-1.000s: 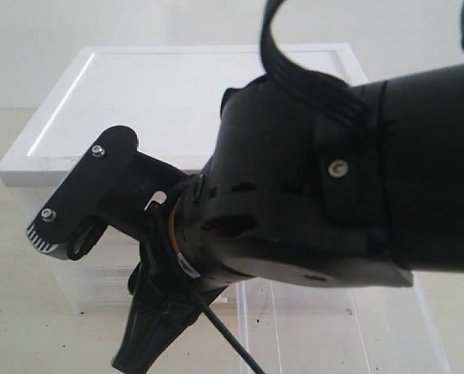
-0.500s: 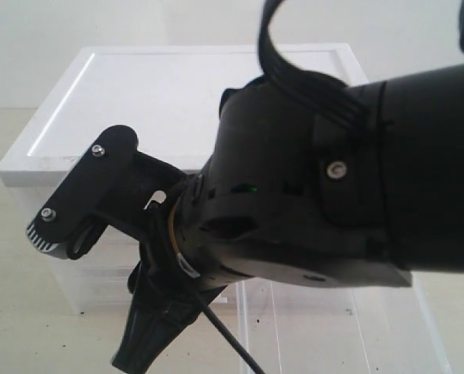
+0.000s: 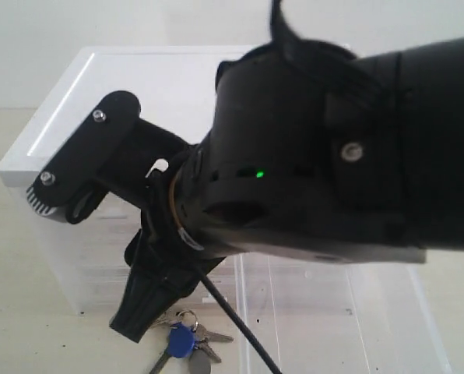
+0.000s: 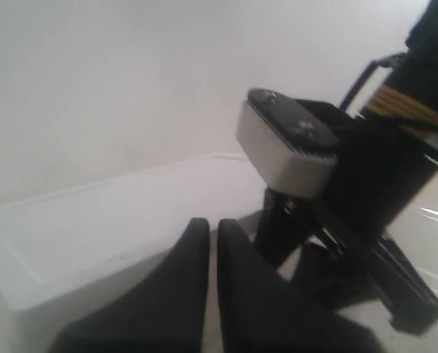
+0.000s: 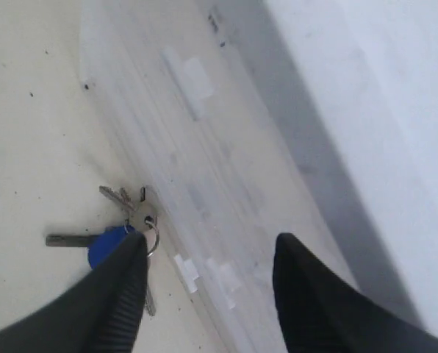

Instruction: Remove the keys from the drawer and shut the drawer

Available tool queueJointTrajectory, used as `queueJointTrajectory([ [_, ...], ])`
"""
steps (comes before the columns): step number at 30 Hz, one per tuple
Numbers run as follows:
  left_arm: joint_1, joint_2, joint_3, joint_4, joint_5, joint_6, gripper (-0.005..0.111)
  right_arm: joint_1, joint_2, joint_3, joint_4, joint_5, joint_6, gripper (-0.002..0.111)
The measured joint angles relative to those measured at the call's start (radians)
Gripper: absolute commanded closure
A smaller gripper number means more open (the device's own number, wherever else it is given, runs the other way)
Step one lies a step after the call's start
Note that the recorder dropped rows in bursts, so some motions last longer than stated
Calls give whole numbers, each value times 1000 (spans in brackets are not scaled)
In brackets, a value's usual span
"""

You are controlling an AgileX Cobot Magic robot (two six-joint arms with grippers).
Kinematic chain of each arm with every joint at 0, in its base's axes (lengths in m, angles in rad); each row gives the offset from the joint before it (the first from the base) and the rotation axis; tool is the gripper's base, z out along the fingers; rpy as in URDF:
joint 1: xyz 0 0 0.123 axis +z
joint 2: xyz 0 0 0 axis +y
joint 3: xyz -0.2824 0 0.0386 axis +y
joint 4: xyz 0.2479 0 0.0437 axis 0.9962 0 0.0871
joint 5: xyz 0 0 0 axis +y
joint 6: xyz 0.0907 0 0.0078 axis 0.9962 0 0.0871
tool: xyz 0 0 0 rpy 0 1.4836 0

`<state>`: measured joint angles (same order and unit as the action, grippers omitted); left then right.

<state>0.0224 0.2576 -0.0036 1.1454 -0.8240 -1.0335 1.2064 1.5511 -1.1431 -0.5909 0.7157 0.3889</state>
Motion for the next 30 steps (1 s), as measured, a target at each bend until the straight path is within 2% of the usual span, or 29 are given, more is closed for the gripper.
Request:
queueJointTrajectory([
  [2, 0, 0, 0, 61, -35, -30, 102, 0, -37, -9, 2, 13, 4, 72],
  [6, 0, 0, 0, 129, -95, -58, 102, 0, -154, -14, 8, 48, 5, 103],
  [7, 0, 0, 0, 140, -112, -62, 102, 0, -192, -16, 12, 56, 5, 108],
  [10, 0, 0, 0, 175, -206, -63, 102, 0, -301, -19, 19, 67, 1, 108],
  [13, 0, -2, 0, 284, -344, -64, 102, 0, -403, -19, 15, 64, -7, 108],
  [15, -2, -2, 0, 343, -372, -88, 102, 0, -458, -19, -4, 80, -7, 108],
  [18, -2, -2, 0, 409, -387, -139, 102, 0, -501, -19, -45, 135, 10, 108],
  [23, -2, -2, 0, 414, -392, -185, 102, 0, -510, -19, -108, 222, 41, 108],
  [27, -2, -2, -4, 406, -392, -249, 102, 0, -510, -19, -122, 209, 46, 108],
  [30, -2, -2, -53, 400, -355, -335, 102, 0, -510, -19, -127, 185, 56, 108],
])
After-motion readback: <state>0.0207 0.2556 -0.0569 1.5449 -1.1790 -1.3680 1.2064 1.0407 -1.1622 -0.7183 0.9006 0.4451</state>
